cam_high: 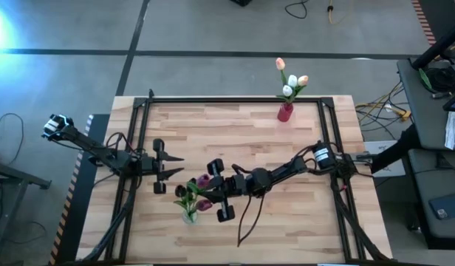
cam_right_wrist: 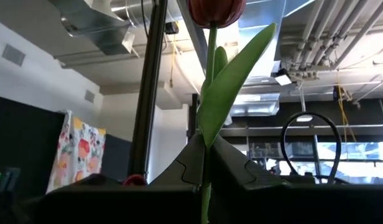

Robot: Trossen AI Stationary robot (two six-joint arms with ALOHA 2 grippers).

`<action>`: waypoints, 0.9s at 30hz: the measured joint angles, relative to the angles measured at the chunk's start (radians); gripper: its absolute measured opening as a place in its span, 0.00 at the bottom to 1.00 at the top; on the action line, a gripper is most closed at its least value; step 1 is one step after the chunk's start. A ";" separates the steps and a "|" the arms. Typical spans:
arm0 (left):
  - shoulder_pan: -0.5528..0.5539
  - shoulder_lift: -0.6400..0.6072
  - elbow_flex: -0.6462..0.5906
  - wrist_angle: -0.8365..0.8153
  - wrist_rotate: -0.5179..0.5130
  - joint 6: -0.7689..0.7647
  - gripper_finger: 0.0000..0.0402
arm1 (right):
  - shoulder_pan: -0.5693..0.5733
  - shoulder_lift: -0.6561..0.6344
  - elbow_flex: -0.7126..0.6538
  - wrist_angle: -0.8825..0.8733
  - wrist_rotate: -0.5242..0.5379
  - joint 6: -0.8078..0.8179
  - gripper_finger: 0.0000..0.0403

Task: Sort flowers into vase by color
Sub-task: Put the red flower into the transparent vase

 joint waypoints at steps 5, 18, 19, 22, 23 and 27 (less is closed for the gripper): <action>0.000 0.000 0.000 0.000 0.000 0.000 0.30 | 0.000 0.000 0.000 -0.011 -0.023 -0.018 0.03; 0.000 0.000 0.000 0.000 0.000 -0.003 0.30 | 0.000 0.000 0.020 -0.194 -0.015 -0.002 0.03; 0.000 0.000 0.000 0.000 0.000 -0.003 0.30 | 0.000 0.000 0.025 -0.216 -0.015 0.002 0.03; 0.000 0.000 0.000 0.000 0.000 -0.003 0.30 | -0.002 0.000 0.047 -0.269 -0.014 0.028 0.03; 0.000 0.000 0.000 0.000 0.000 -0.003 0.30 | -0.002 0.000 0.053 -0.285 -0.010 0.032 0.03; 0.000 0.000 0.000 0.000 0.000 -0.003 0.30 | -0.002 0.000 0.077 -0.354 0.019 0.035 0.06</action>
